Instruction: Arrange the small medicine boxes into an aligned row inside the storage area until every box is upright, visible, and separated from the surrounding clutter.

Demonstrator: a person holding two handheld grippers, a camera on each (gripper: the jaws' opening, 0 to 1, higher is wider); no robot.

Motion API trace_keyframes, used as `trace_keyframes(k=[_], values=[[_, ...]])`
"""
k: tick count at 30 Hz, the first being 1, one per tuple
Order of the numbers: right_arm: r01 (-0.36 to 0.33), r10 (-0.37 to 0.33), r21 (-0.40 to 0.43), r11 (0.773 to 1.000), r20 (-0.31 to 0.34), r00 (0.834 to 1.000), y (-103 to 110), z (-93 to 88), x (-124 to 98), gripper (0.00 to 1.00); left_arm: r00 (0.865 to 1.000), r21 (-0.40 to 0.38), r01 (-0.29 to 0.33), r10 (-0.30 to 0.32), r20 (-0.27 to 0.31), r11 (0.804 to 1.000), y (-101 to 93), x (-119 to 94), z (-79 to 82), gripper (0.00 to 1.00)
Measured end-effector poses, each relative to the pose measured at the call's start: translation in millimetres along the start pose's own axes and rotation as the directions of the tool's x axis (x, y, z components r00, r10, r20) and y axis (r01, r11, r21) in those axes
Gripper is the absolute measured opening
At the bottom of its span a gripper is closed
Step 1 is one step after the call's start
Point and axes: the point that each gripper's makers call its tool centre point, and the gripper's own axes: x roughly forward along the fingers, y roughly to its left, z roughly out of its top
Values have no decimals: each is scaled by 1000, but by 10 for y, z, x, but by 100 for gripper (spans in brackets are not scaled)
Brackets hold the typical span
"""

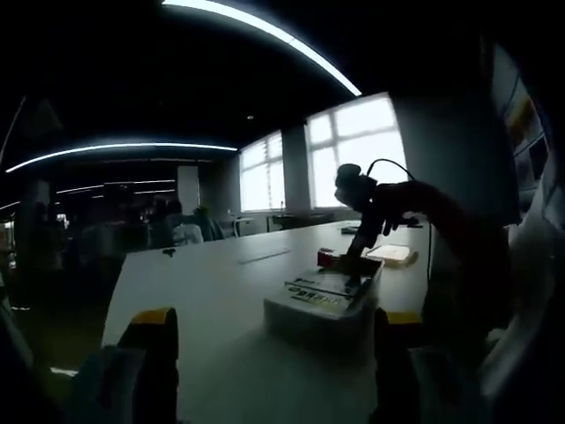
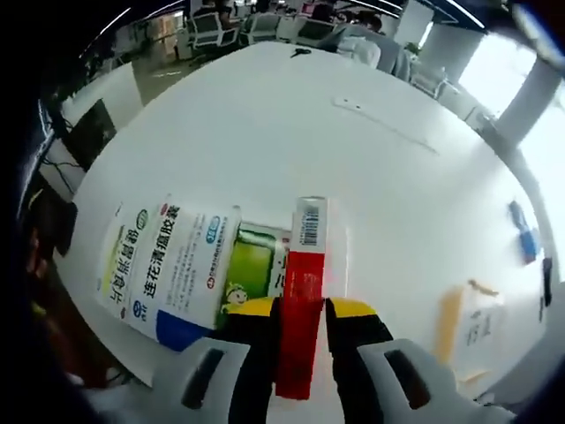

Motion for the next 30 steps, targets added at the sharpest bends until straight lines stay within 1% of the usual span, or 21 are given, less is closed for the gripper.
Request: trace_keyframes(k=[2, 4, 7, 10, 11, 12, 14, 15, 16, 17, 18, 19, 20, 21, 22, 23, 24, 26, 27, 29, 30], values=[[0, 1, -24, 1000, 23, 1000, -18, 51, -30, 26, 1000, 1, 3, -3, -2, 1000, -5, -1, -6, 91], [4, -3, -14, 1000, 34, 999, -34, 69, -51, 26, 1000, 5, 0, 0, -5, 1000, -5, -1, -9, 91], [1, 1, -37, 999, 55, 999, -37, 74, -66, 27, 1000, 5, -1, 1, -4, 1000, -6, -1, 8, 91], [-25, 31, -55, 998, 110, 993, 1, 113, -112, 27, 1000, 7, -3, 3, -7, 1000, -2, 5, 19, 91], [-51, 66, -103, 993, 141, 988, 35, 146, -132, 27, 1000, 7, -5, 5, -9, 1000, 3, 11, 20, 91], [-50, 74, -142, 989, 168, 983, 31, 178, -148, 28, 1000, 7, -5, 5, -10, 1000, 5, 16, 22, 91], [-26, 68, -202, 979, 205, 976, 10, 190, -188, 31, 1000, 6, -3, 3, -10, 1000, 2, 36, 31, 91], [-11, 69, -233, 972, 244, 967, -1, 226, -212, 33, 1000, 6, -3, 3, -12, 1000, -4, 50, 33, 91], [24, 44, -235, 972, 282, 958, -47, 259, -243, 37, 1000, 8, -4, 4, -13, 1000, -10, 64, 33, 91], [42, 34, -250, 967, 294, 955, -70, 267, -261, 41, 1000, 13, -7, 7, -17, 1000, -14, 77, 30, 91], [57, 38, -276, 959, 325, 945, -82, 296, -290, 42, 1000, 19, -8, 8, -21, 1000, -20, 90, 29, 91], [59, 45, -272, 960, 361, 932, -82, 324, -326, 40, 1000, 23, -4, 5, -23, 1000, -35, 104, 31, 91], [44, 59, -259, 965, 378, 924, -74, 327, -354, 38, 1000, 22, -2, 2, -23, 1000, -42, 112, 34, 91], [39, 70, -262, 964, 395, 916, -65, 333, -378, 38, 1000, 19, 2, -1, -24, 1000, -53, 124, 37, 91], [40, 77, -267, 963, 415, 906, -55, 333, -404, 39, 1000, 18, 5, -4, -24, 1000, -65, 135, 39, 91], [53, 86, -300, 953, 432, 898, -28, 330, -429, 41, 1000, 21, 7, -7, -25, 1000, -76, 146, 40, 91], [67, 97, -334, 940, 450, 888, -8, 332, -450, 44, 1000, 22, 8, -7, -27, 1000, -81, 153, 40, 91], [129, 66, -349, 928, 493, 867, -57, 338, -498, 54, 1000, 19, 20, -20, -20, 1000, -111, 173, 49, 91], [143, 67, -346, 927, 529, 846, -61, 356, -521, 59, 999, 11, 29, -29, -13, 1000, -133, 183, 58, 91], [94, 81, -282, 955, 550, 831, -90, 331, -513, 63, 999, 3, 40, -39, -8, 999, -159, 210, 61, 91], [60, 103, -260, 964, 569, 816, -79, 321, -521, 65, 999, 3, 41, -41, -12, 999, -172, 229, 54, 91]])
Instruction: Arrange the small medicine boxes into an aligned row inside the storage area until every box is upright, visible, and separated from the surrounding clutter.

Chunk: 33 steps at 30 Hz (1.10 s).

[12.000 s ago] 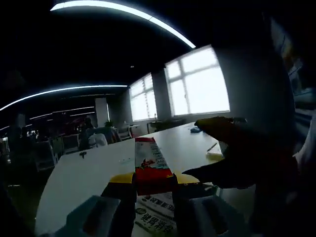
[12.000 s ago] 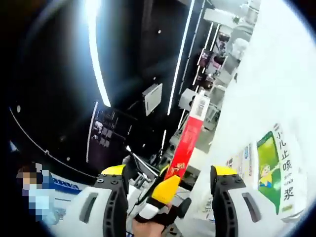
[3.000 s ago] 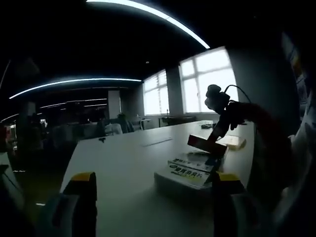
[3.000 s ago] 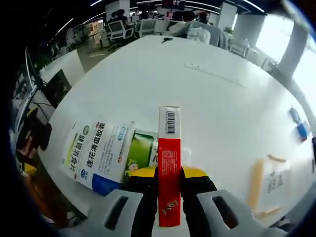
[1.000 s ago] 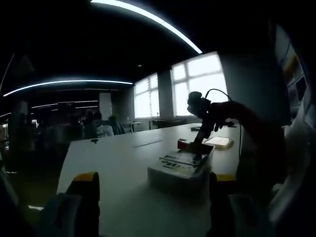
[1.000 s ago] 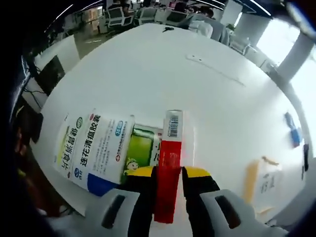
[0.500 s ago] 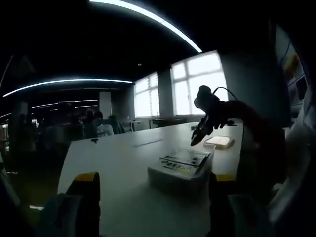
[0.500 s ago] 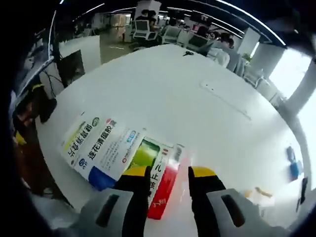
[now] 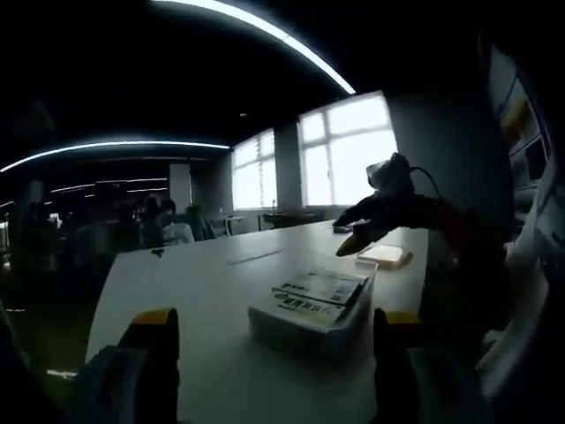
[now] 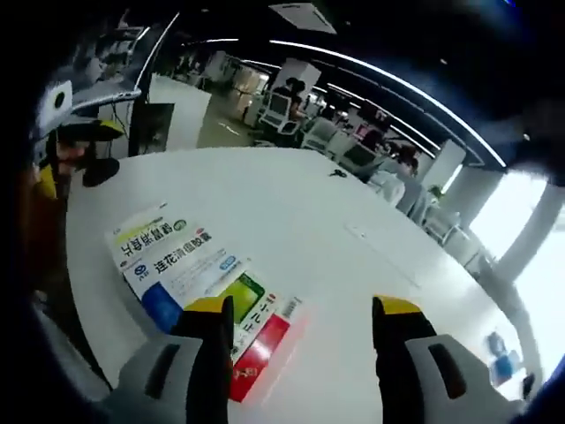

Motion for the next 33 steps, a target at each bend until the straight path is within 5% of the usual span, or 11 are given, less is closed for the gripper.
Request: trace_keyframes(k=[5, 9, 19, 24, 27, 33], values=[[-76, 65, 81, 994, 128, 990, 107, -1, -112, 74, 1000, 15, 15, -15, -17, 1000, -58, 71, -16, 91], [-78, 61, 76, 994, 205, 977, 108, 6, -214, 97, 999, 24, 42, -42, 1, 999, -124, 85, -10, 92], [-210, 174, 89, 974, 306, 936, 274, -23, -452, 100, 997, -11, 75, -75, 17, 997, -227, 96, -56, 94], [-274, 202, 140, 951, 388, 899, 220, -33, -619, 100, 998, -22, 60, -60, 21, 998, -282, 57, -25, 96], [-278, 204, 139, 951, 395, 896, 208, -112, -668, 100, 1000, -25, 31, -31, 4, 999, -280, 38, -47, 97], [-224, 149, 169, 960, 368, 918, 13, -339, -724, 100, 1000, -14, 18, -18, -6, 1000, -327, -37, -43, 99]])
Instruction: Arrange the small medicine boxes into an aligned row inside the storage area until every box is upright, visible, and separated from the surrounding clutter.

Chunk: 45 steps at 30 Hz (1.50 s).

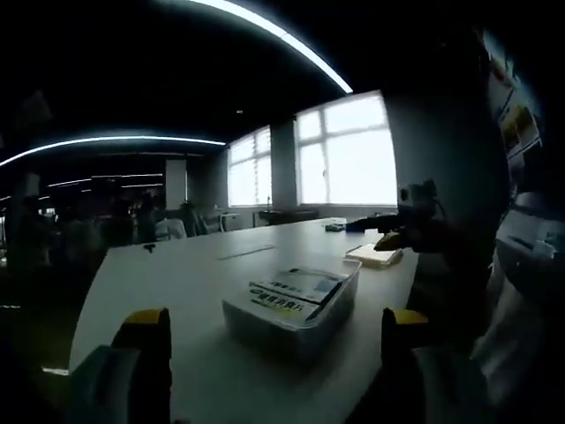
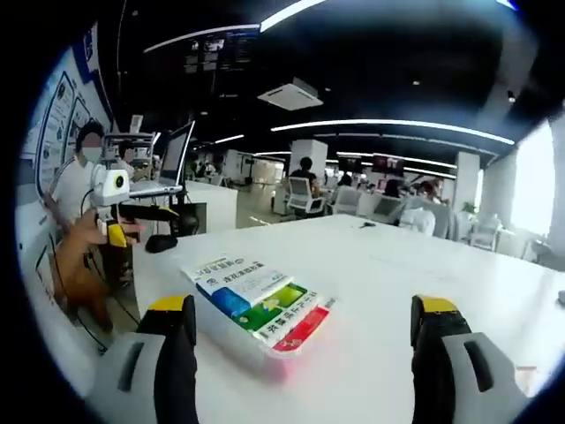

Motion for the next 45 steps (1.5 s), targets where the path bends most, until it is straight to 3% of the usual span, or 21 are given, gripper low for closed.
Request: trace_keyframes(k=[9, 12, 18, 24, 27, 29, 34, 37, 41, 45], values=[[54, -54, 44, 998, 11, 998, -66, -177, -242, 100, 1000, -55, 6, -5, 27, 998, 92, 68, -78, 99], [128, -124, 105, 986, -40, 991, -134, -399, -398, 100, 1000, -36, 10, -9, 30, 999, 98, 26, -51, 99], [182, -173, 129, 975, -77, 982, -84, -588, -606, 100, 998, -48, 36, -33, 62, 998, 64, 43, -39, 99], [278, -264, 264, 924, -88, 960, -246, -797, -839, 98, 997, -29, 50, -48, 61, 998, 54, 84, -17, 99], [268, -264, 378, 886, -65, 962, -252, -851, -808, 98, 995, -50, 61, -57, 81, 997, 52, 87, 0, 99], [277, -272, 399, 874, -70, 960, -273, -888, -780, 98, 995, -55, 58, -54, 80, 997, 59, 93, -16, 99], [357, -350, 485, 798, -109, 930, -389, -976, -756, 100, 995, -71, 48, -42, 87, 996, 101, 110, -27, 99], [371, -384, 522, 768, -88, 919, -462, -953, -737, 100, 995, -81, 46, -39, 89, 996, 122, 115, -2, 99], [353, -386, 556, 752, -62, 920, -491, -937, -673, 100, 998, -74, 21, -17, 54, 997, 197, 121, -27, 98], [374, -391, 564, 737, -96, 915, -536, -1015, -610, 100, 998, -66, 15, -11, 63, 998, 225, 112, -27, 98]])
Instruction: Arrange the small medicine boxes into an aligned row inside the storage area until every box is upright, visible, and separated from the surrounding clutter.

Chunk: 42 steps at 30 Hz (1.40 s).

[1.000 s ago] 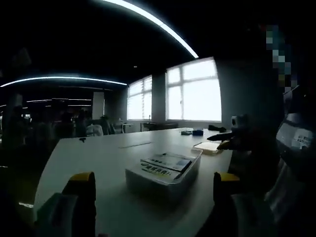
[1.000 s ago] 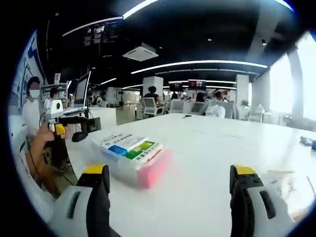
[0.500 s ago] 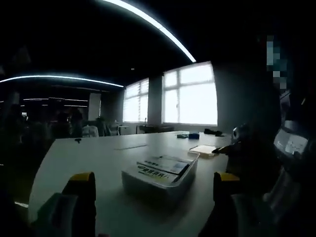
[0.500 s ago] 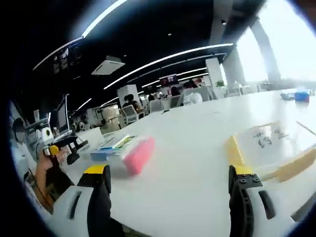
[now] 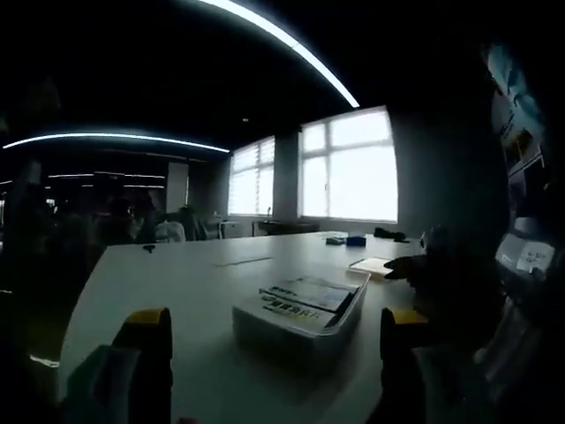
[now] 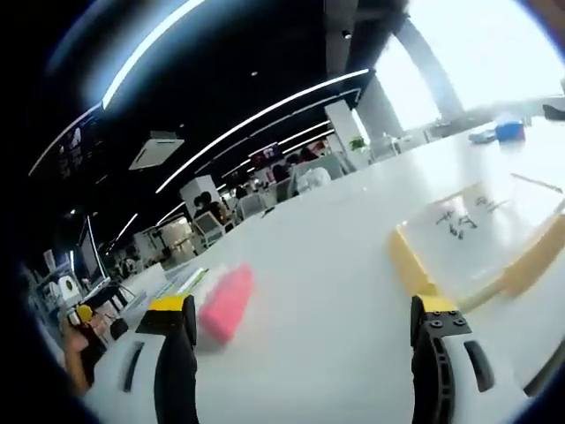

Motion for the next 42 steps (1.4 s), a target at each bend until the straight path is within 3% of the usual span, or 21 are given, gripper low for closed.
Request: trace_keyframes(k=[5, 13, 17, 23, 27, 32, 35, 42], values=[[13, -14, 66, 998, 15, 1000, -40, -17, 30, 100, 1000, -8, 4, -4, -2, 1000, 64, 47, -13, 97], [50, -53, 102, 993, 27, 998, -106, 17, 99, 98, 1000, 10, 0, 0, 15, 1000, 138, 35, 76, 97], [56, -62, 153, 987, 40, 997, -118, 47, 89, 98, 1000, 25, -3, 2, 27, 1000, 129, 16, 139, 97], [76, -96, 216, 973, 84, 992, -205, 109, 19, 96, 998, 36, 40, -42, 55, 999, 21, 46, 197, 97], [91, -120, 235, 968, 112, 986, -254, 138, 34, 92, 999, 38, 41, -42, 28, 998, 22, 87, 153, 96], [64, -104, 260, 964, 142, 984, -210, 168, 69, 90, 999, 26, 36, -37, 39, 999, 16, 76, 161, 96], [48, -97, 297, 954, 154, 983, -237, 196, 40, 89, 1000, 45, 22, -23, 16, 999, 24, 118, 137, 96], [-25, -82, 385, 923, 261, 962, -352, 406, -111, 78, 1000, 55, 10, -11, 13, 998, 22, 157, 160, 96]])
